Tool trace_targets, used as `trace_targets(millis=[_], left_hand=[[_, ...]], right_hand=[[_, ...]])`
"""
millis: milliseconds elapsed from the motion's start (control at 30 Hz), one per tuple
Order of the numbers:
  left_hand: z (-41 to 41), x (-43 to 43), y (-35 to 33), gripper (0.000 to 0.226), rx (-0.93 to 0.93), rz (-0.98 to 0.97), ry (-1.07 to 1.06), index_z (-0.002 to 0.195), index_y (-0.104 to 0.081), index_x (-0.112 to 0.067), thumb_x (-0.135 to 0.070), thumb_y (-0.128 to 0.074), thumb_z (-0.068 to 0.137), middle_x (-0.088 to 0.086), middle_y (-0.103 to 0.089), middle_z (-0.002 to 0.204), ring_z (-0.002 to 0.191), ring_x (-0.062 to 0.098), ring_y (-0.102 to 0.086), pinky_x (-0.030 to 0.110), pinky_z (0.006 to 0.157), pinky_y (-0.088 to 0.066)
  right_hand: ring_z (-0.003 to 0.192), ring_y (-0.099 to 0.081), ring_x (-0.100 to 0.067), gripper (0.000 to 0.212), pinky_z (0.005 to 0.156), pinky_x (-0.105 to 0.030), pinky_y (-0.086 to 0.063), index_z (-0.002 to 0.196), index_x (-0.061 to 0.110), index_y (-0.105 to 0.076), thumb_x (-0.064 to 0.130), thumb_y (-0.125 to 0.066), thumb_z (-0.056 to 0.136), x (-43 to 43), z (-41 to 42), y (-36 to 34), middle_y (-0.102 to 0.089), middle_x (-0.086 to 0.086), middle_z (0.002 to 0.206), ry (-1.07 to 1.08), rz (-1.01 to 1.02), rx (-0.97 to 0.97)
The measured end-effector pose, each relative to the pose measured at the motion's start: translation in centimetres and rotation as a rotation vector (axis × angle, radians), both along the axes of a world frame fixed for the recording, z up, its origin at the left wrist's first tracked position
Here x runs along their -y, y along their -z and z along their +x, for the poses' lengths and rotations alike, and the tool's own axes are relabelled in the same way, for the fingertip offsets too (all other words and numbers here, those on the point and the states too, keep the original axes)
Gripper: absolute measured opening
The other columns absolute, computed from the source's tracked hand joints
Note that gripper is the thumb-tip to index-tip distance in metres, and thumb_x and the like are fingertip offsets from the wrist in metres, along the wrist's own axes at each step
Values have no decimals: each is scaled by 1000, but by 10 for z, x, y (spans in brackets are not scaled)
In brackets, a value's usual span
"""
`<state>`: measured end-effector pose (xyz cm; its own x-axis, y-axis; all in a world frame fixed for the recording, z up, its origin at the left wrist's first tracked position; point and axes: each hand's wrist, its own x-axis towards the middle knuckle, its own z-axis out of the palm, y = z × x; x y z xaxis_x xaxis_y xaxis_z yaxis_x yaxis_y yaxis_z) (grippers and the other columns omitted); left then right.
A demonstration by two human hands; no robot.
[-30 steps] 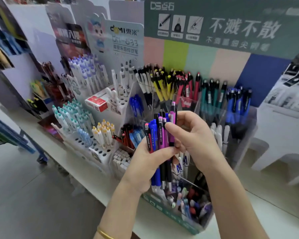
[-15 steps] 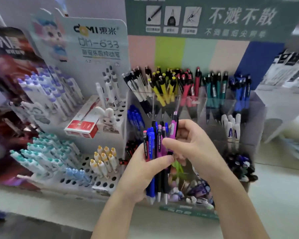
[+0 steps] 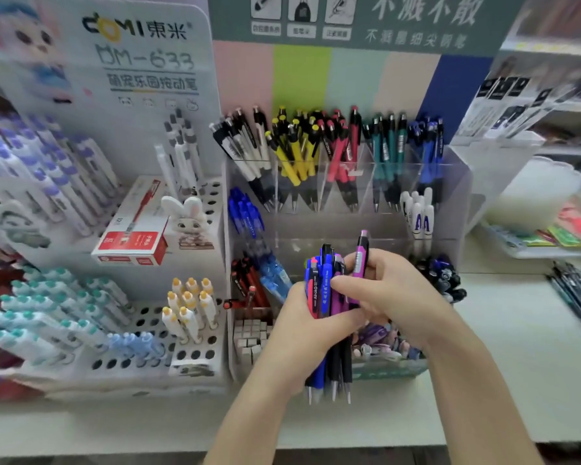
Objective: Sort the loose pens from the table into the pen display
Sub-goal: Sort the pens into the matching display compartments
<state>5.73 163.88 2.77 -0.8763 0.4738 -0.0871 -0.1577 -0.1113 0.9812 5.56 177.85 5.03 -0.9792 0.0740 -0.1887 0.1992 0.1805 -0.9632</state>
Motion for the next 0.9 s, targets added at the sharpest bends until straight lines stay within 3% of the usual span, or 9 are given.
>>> trace_targets(millis=[67, 167, 267, 367, 467, 633, 900], left_hand=[[-1, 1, -4, 35, 4, 9, 11, 79, -70, -40, -5, -71, 83, -8, -66, 71, 69, 8, -62, 34, 74, -58], [-2, 3, -6, 21, 48, 52, 15, 86, -72, -34, -15, -73, 76, -5, -66, 73, 72, 14, -63, 52, 79, -56], [-5, 8, -5, 18, 101, 74, -82, 93, -69, -24, -16, -75, 78, 9, -67, 84, 71, 20, -67, 39, 58, -58], [-7, 12, -8, 11, 146, 130, -151, 95, -67, -20, -12, -68, 87, 13, -71, 88, 71, 24, -69, 37, 51, -59], [-9, 13, -10, 15, 120, 114, -168, 102, -63, -18, -10, -64, 89, 9, -74, 88, 73, 19, -72, 33, 52, -59], [-12, 14, -2, 37, 81, 49, -220, 118, -56, -18, -16, -71, 84, 9, -72, 104, 91, 21, -72, 37, 76, -58], [-20, 8, -12, 26, -15, 34, -197, 108, -62, -18, -7, -68, 85, 5, -75, 92, 85, 17, -73, 27, 70, -58]], right_hand=[[55, -44, -23, 4, 40, -21, -28, 87, 8, -66, 6, -66, 84, 4, -4, 2, -61, -15, 69, 14, -20, -4], [58, -50, -26, 11, 48, -25, -36, 93, 4, -67, 7, -65, 83, 8, -12, 6, -61, -32, 80, 11, -84, 7], [47, -41, -17, 13, 41, -21, -29, 95, 2, -63, 10, -63, 85, 10, -17, 6, -53, -23, 72, -16, -103, 21], [38, -38, -7, 6, 43, -22, -30, 85, 7, -55, 10, -59, 90, 11, -20, 7, -50, -5, 61, -16, -187, 23], [37, -39, -7, 6, 39, -21, -34, 93, 2, -53, 8, -56, 93, 14, -20, 3, -50, -4, 59, -79, -326, 34], [37, -41, -7, 14, 31, -17, -34, 102, 2, -58, 12, -58, 92, 11, -21, -2, -57, -5, 64, -183, -360, 87], [35, -40, -5, 12, 30, -15, -32, 99, 1, -58, 10, -57, 92, 4, -24, -10, -52, -10, 67, -178, -408, 81]])
